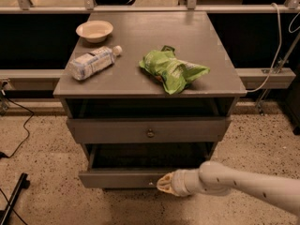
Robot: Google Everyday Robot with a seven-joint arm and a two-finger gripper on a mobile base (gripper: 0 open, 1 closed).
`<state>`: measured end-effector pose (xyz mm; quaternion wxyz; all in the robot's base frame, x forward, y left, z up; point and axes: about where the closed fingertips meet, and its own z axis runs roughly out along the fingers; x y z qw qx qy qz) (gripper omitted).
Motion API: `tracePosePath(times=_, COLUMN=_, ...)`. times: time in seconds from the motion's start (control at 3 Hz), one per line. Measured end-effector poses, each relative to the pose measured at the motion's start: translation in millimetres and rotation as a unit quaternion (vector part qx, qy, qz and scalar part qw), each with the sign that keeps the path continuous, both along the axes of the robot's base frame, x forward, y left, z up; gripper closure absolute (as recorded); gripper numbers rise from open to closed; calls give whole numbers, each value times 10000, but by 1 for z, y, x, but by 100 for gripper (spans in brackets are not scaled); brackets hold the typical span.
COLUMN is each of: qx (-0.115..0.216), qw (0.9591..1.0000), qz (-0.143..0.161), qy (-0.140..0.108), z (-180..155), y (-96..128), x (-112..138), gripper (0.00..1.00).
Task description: Close middle drawer
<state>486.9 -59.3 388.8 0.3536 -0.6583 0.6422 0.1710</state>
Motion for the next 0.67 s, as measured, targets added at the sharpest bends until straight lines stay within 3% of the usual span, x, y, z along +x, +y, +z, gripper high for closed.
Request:
tracePosePath(times=0.33, qx=210, qw=9989, qz=-80, qy=404, z=-15, y=-1, x=66, gripper=100)
tracePosePath(times=0.67, qx=165, qw=9992, qz=-125, qy=353, z=-17, y=0, x=67, gripper=100)
